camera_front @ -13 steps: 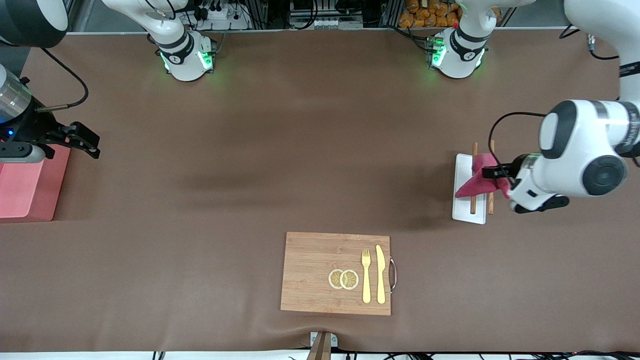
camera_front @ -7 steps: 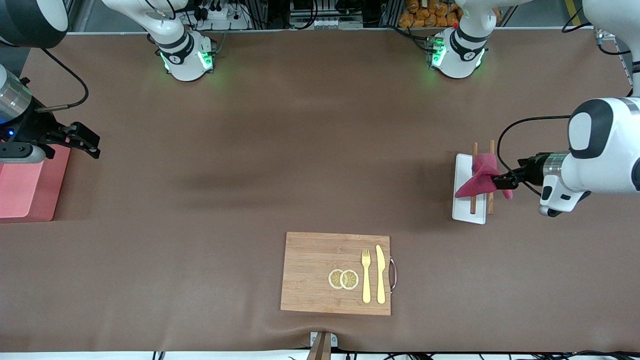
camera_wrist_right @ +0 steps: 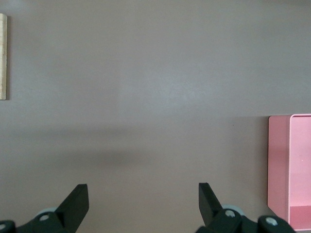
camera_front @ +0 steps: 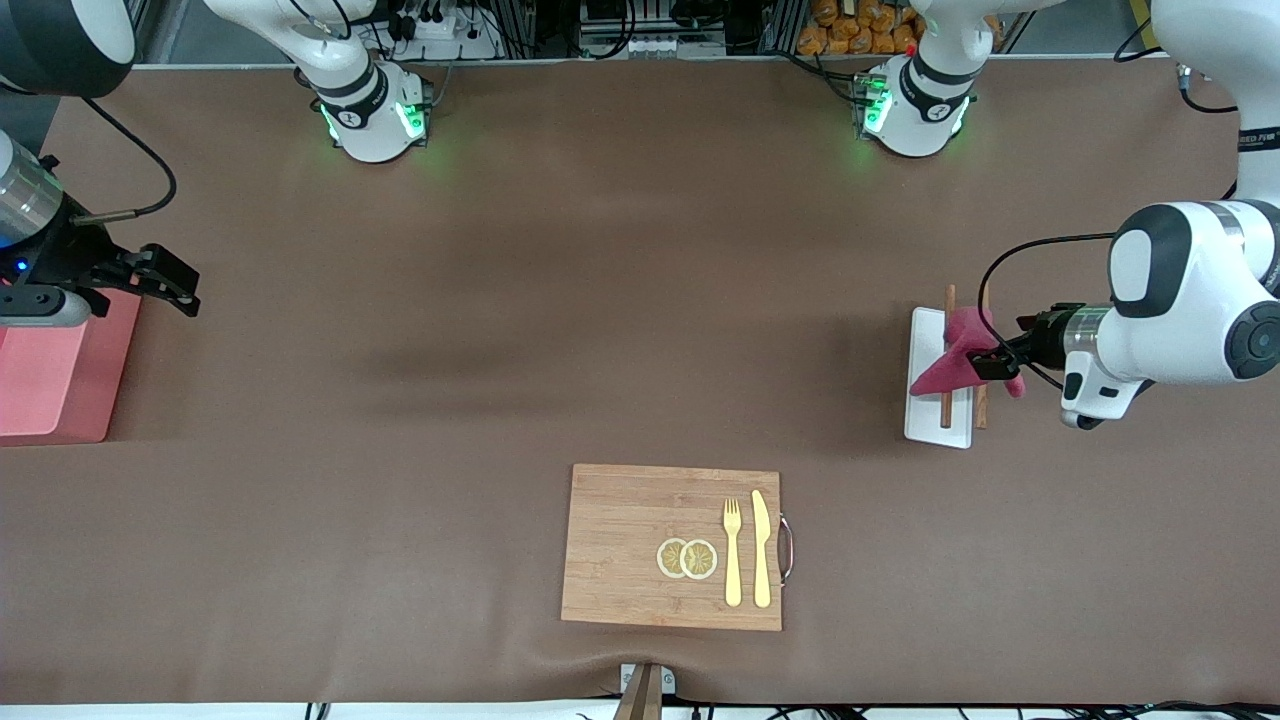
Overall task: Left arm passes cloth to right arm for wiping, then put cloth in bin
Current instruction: 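Grasp the pink cloth with the left gripper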
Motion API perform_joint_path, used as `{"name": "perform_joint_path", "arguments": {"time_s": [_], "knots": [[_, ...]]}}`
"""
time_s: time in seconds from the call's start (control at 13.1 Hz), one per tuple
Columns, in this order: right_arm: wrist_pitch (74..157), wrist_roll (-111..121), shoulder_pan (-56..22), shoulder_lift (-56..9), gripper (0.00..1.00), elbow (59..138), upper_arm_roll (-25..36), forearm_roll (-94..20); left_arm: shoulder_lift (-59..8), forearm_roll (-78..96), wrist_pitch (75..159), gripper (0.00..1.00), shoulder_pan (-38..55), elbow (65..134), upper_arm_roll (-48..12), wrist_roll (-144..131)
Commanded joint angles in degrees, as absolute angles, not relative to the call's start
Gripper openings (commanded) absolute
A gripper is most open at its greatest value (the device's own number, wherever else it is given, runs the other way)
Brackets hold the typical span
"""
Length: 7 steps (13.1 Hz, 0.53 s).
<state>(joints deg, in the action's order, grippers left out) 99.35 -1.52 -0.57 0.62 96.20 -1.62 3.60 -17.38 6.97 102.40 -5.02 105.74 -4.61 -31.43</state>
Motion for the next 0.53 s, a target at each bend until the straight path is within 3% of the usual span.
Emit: {"name": "perform_joint_path", "arguments": {"time_s": [0.0,0.08,0.15,0.46], "knots": [[98.88,-2.20,0.00,0.35,1.00,95.80,-2.02,4.04,-14.94,8.26,105.46,1.00,-4.57,109.60,-4.57,-32.17],[98.88,-2.20,0.09,0.35,1.00,95.80,-2.02,4.04,-14.94,8.26,105.73,0.34,-4.57,109.60,-4.66,-32.25],[98.79,-2.28,0.00,0.26,1.00,95.89,-2.02,4.04,-14.94,8.26,105.73,0.02,-4.57,109.60,-4.66,-32.26],[98.88,-2.20,0.35,0.18,1.00,95.98,-2.02,4.04,-15.21,8.26,105.73,0.00,-4.66,109.51,-4.83,-32.08]]}}
